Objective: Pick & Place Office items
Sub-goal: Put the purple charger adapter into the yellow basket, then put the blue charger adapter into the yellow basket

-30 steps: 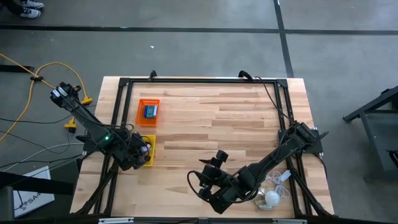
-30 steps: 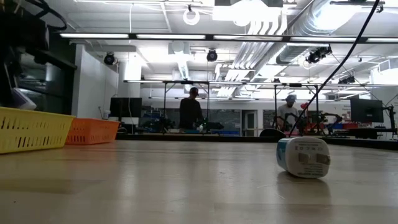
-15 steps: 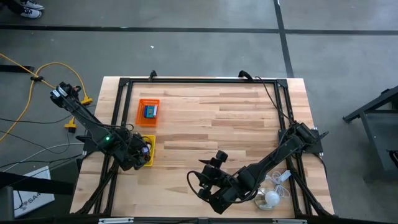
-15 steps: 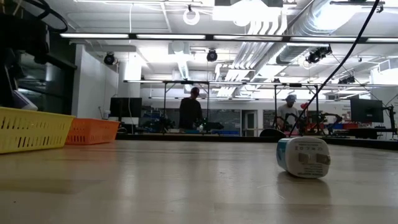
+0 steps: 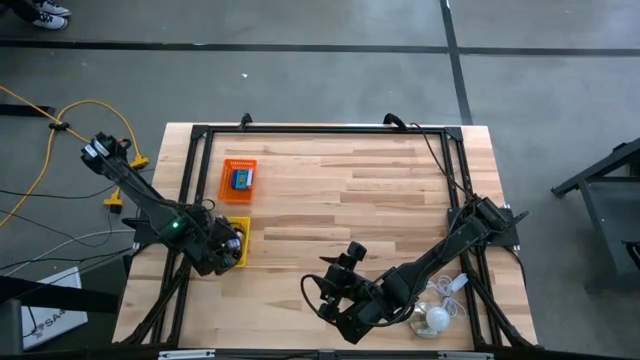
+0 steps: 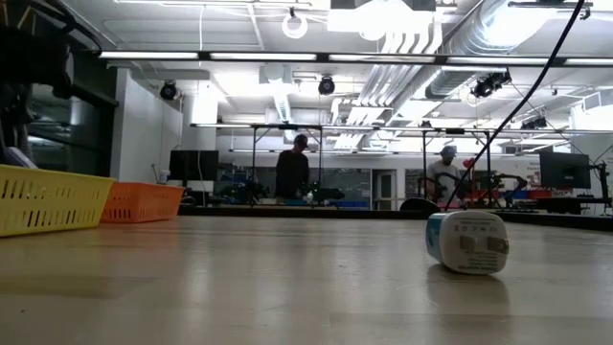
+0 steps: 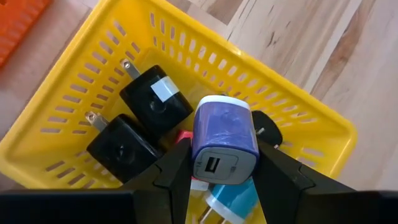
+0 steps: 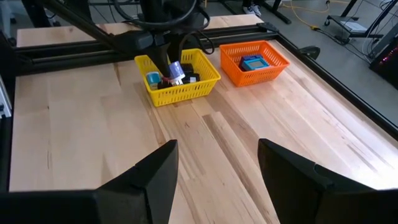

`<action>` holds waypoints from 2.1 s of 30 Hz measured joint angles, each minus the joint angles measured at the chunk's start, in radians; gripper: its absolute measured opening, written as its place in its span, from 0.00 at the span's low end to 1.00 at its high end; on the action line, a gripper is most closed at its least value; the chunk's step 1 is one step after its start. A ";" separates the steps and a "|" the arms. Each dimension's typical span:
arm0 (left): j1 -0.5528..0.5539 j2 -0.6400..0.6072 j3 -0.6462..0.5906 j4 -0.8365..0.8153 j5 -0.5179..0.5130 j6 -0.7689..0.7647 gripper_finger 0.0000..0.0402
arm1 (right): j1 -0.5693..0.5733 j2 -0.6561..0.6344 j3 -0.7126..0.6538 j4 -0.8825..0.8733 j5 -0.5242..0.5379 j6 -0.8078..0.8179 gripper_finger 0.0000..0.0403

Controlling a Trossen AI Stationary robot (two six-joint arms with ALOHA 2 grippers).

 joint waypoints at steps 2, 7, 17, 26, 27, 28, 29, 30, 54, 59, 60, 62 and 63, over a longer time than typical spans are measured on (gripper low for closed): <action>0.000 0.014 0.001 0.001 0.001 0.003 0.34 | 0.000 0.000 0.000 0.000 0.000 0.000 0.51; 0.000 0.043 0.001 0.000 0.002 0.015 0.35 | 0.000 0.000 0.000 0.000 0.000 0.001 0.51; 0.000 0.052 0.001 0.001 0.002 0.043 0.45 | 0.000 0.000 0.000 0.000 -0.011 0.005 0.51; 0.000 0.051 0.001 0.001 0.001 0.151 0.45 | 0.000 0.000 0.000 0.001 -0.013 0.005 0.51; 0.003 0.051 0.001 0.001 0.000 0.161 0.45 | 0.000 0.000 0.000 0.001 -0.018 0.005 0.51; 0.008 0.051 0.001 0.001 0.001 0.171 0.45 | 0.000 0.000 0.000 0.001 -0.022 0.006 0.51; 0.016 0.051 0.002 0.001 0.001 0.180 0.45 | 0.000 0.000 0.000 0.001 -0.026 0.005 0.51; 0.025 0.051 0.005 0.001 0.000 0.189 0.45 | 0.000 0.000 0.000 0.001 -0.027 0.006 0.51; 0.174 0.049 0.058 0.038 0.061 0.444 0.46 | 0.000 0.000 0.000 0.000 -0.030 0.005 0.51; 0.199 0.049 0.130 0.040 0.064 0.536 0.46 | 0.000 0.000 0.000 -0.001 -0.030 0.005 0.51; 0.203 0.049 0.145 0.041 0.064 0.557 0.46 | 0.000 0.000 0.000 -0.006 -0.033 0.005 0.51; 0.207 0.049 0.167 0.053 0.062 0.609 0.46 | 0.000 -0.001 0.000 -0.028 -0.058 0.006 0.51; 0.207 0.049 0.175 0.070 0.060 0.642 0.46 | 0.000 -0.001 0.000 -0.045 -0.078 0.014 0.51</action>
